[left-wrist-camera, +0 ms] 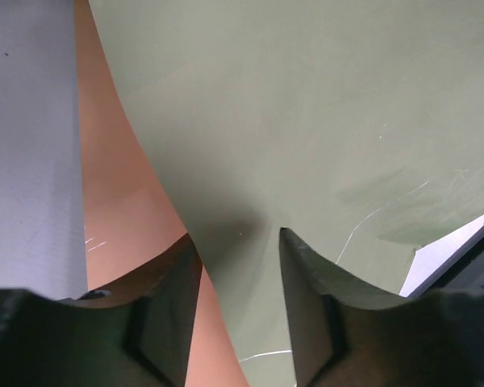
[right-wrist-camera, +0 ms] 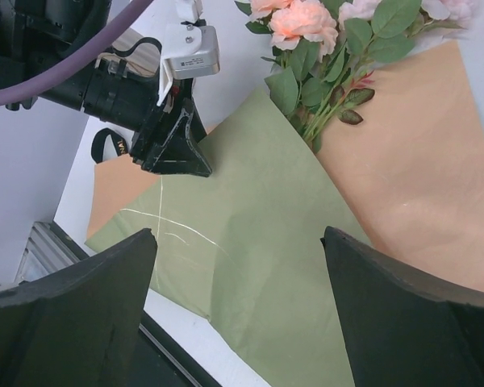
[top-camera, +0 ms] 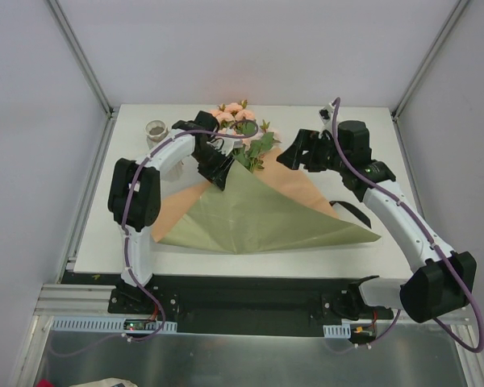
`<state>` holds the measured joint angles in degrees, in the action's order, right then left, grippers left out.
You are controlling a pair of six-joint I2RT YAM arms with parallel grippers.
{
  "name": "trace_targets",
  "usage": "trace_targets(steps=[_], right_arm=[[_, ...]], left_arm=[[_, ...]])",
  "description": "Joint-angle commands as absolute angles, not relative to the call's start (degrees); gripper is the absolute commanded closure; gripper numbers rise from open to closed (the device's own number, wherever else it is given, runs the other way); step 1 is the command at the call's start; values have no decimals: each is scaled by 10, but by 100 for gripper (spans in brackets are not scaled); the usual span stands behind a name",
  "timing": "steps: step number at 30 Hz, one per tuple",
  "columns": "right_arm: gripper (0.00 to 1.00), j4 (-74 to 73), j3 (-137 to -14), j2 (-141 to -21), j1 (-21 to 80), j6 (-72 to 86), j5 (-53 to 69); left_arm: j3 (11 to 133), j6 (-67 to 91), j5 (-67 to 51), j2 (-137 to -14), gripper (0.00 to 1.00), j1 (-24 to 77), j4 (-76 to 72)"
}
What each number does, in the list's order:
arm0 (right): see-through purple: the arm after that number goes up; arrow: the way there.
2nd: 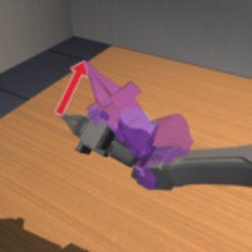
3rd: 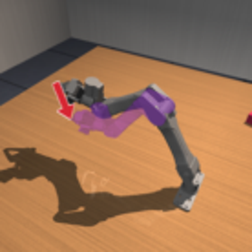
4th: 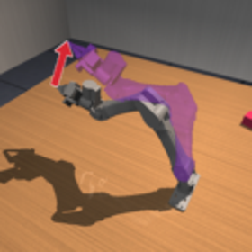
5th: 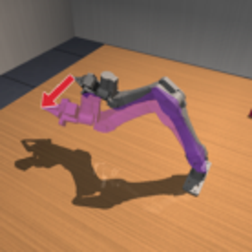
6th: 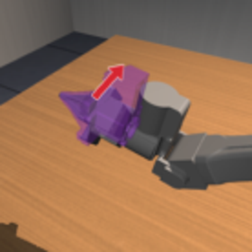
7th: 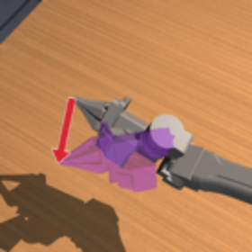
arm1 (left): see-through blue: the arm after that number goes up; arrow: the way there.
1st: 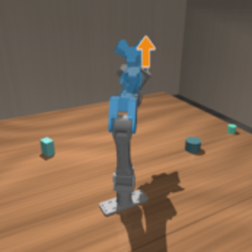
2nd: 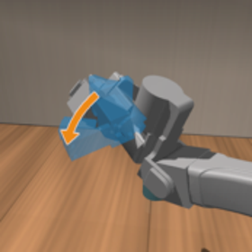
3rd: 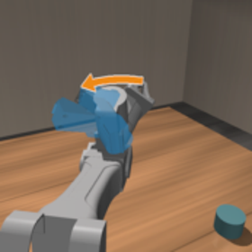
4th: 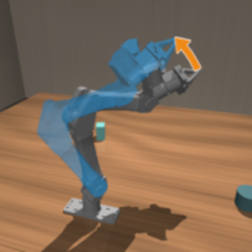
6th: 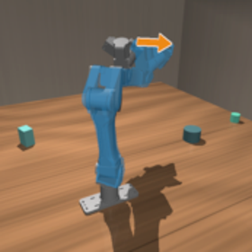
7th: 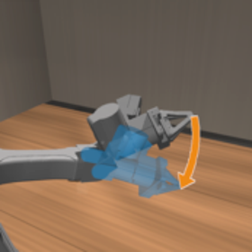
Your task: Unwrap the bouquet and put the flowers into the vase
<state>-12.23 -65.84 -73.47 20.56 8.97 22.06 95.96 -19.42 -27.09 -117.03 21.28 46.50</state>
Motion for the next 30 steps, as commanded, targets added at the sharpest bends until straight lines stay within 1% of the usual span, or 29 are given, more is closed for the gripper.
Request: trace_targets(steps=[1,2,4,5,6,7,14,20,21,23,24,28,30], right_arm=[[12,-84,-655,-718,201,107,250],[13,-84,-654,-718,201,107,250],[13,-81,-653,-716,202,109,253],[13,-82,-654,-715,201,111,253],[13,-81,-654,-716,201,111,253],[14,-81,-655,-715,201,112,253],[15,-87,-662,-715,201,105,250],[14,-102,-687,-739,199,94,243],[14,-103,-690,-743,198,93,244],[14,-104,-696,-756,198,90,244],[14,-105,-697,-760,198,89,245],[15,-103,-694,-778,199,87,251],[16,-101,-687,-779,199,88,255]], left_arm=[[966,-203,-295,-1158,62,209,471],[967,-201,-291,-1157,67,210,470],[964,-201,-285,-1147,75,210,471],[964,-201,-282,-1143,81,210,470],[962,-202,-280,-1138,93,210,471],[961,-205,-276,-1136,100,210,470],[946,-206,-261,-1087,100,218,471],[902,-214,-271,-956,100,257,470],[876,-218,-275,-913,100,276,470],[843,-241,-279,-869,99,298,470],[810,-250,-270,-827,98,330,473],[724,-319,-252,-743,96,410,518],[701,-329,-274,-716,95,430,561]])
